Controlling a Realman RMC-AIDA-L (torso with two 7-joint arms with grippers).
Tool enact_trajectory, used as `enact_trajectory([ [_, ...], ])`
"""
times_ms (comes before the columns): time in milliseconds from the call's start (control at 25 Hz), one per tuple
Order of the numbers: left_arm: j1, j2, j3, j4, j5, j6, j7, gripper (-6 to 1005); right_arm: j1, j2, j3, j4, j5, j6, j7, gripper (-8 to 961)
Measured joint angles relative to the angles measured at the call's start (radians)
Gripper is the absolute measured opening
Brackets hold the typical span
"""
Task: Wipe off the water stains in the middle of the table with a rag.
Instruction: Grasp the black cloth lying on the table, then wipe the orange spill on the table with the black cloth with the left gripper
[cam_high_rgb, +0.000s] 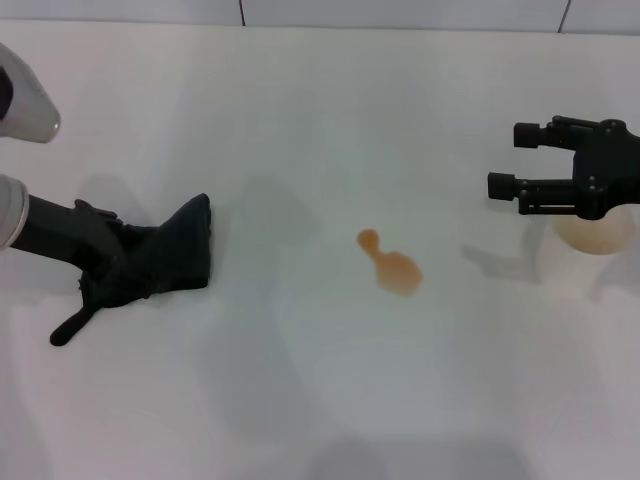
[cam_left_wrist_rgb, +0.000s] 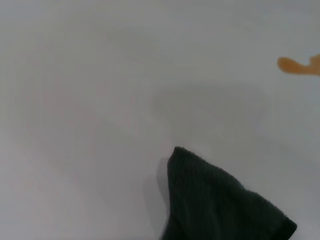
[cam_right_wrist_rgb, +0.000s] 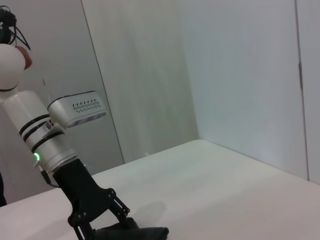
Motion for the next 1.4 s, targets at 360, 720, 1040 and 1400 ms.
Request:
enact_trajectory([
  [360, -0.004, 0.0, 0.009, -0.003, 0.012, -0.025, -0.018, 816, 0.0, 0.0, 0.001, -0.008, 0.0, -0.003, 0.017, 838],
  [720, -0.005, -0.007, 0.009, 0.005, 0.011, -0.049, -0.026, 356, -0.001, 0.0, 0.008, -0.009, 0.0, -0.012, 0.019, 838],
  [1040, -0.01, -0.018, 0.01, 0.003, 0.022, -0.068, -0.021, 93, -0.002, 0.0, 0.008, -0.009, 0.0, -0.012, 0.026, 837],
  [1400, -0.025, -0.025, 0.012, 0.007, -0.031, -0.062, 0.013, 67, -0.002, 0.0, 0.006, -0.011, 0.006, -0.016, 0.029, 833],
])
